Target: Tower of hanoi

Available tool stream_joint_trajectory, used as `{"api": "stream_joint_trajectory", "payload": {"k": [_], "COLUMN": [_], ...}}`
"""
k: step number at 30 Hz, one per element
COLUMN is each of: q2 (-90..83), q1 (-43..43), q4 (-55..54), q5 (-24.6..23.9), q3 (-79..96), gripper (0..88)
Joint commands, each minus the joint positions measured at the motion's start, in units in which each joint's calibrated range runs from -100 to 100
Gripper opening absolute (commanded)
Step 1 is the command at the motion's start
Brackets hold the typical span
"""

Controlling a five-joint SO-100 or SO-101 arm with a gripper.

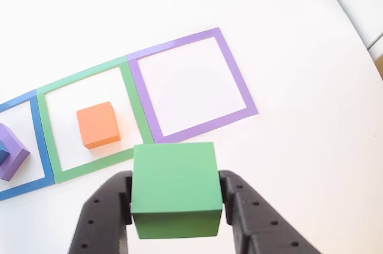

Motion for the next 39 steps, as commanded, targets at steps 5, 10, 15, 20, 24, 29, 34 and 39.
{"api": "stream_joint_trajectory", "payload": {"k": [5, 10, 15, 20, 24, 29, 34, 39], "q2": [-3.89, -8.01, -7.45, 0.39, 8.22, 20.17, 34.30, 46.25], "q1": [4.85, 6.19, 8.50, 9.36, 9.07, 6.67, 4.28, 2.65], "q4": [-5.21, -24.40, -52.09, -77.43, -93.63, -112.57, -129.66, -142.94], "q5": [0.00, 0.00, 0.00, 0.00, 0.00, 0.00, 0.00, 0.00], "q3": [7.55, 29.10, 52.55, 66.64, 72.73, 76.73, 77.73, 77.19], "gripper": [6.0, 6.1, 6.2, 6.5, 6.5, 6.6, 6.6, 6.6]}}
